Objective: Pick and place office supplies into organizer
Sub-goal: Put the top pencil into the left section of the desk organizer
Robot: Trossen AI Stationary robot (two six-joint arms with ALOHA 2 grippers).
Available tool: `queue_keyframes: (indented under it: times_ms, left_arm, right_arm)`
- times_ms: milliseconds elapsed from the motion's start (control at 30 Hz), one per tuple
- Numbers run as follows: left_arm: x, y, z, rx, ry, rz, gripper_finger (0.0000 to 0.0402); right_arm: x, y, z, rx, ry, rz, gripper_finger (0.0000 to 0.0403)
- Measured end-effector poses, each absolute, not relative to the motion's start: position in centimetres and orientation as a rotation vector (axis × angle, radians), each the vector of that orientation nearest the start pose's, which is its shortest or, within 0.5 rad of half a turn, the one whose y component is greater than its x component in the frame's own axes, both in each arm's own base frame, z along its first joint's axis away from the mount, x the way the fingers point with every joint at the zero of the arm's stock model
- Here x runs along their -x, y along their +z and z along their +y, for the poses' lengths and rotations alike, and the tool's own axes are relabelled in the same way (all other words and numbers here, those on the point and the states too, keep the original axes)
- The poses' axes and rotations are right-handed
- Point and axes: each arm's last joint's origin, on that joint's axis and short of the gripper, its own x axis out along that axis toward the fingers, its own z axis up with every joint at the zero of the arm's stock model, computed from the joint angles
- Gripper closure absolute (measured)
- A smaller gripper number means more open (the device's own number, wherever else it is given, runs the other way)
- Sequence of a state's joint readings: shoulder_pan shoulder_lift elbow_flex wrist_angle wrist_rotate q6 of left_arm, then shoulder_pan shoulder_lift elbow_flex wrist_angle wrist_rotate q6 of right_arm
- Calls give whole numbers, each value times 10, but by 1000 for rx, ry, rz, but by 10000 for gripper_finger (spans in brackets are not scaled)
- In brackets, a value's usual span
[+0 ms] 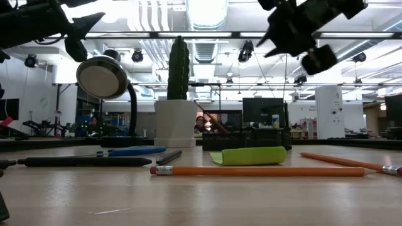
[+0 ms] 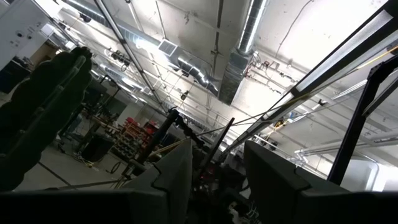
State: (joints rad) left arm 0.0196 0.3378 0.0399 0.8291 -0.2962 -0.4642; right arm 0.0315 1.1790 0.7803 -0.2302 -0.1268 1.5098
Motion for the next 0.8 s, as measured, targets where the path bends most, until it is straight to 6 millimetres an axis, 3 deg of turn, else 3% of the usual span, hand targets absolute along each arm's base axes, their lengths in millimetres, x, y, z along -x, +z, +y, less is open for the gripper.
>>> queue_keyframes:
  times_ms: [167, 433, 667, 800]
  left_arm:
    - [-105, 225, 11, 523, 181, -592, 272]
    - [-105, 225, 11, 523, 181, -592, 272]
    - [-105, 224, 11, 522, 183, -586, 272]
    - [-106, 223, 11, 522, 184, -580, 272]
  right_arm:
    - [-240, 245, 28, -1544, -422, 709, 332]
    - [-236, 247, 50, -1542, -488, 675, 342]
    - [-254, 288, 72, -965, -173, 634, 342]
    - [-268, 307, 84, -668, -78, 676, 342]
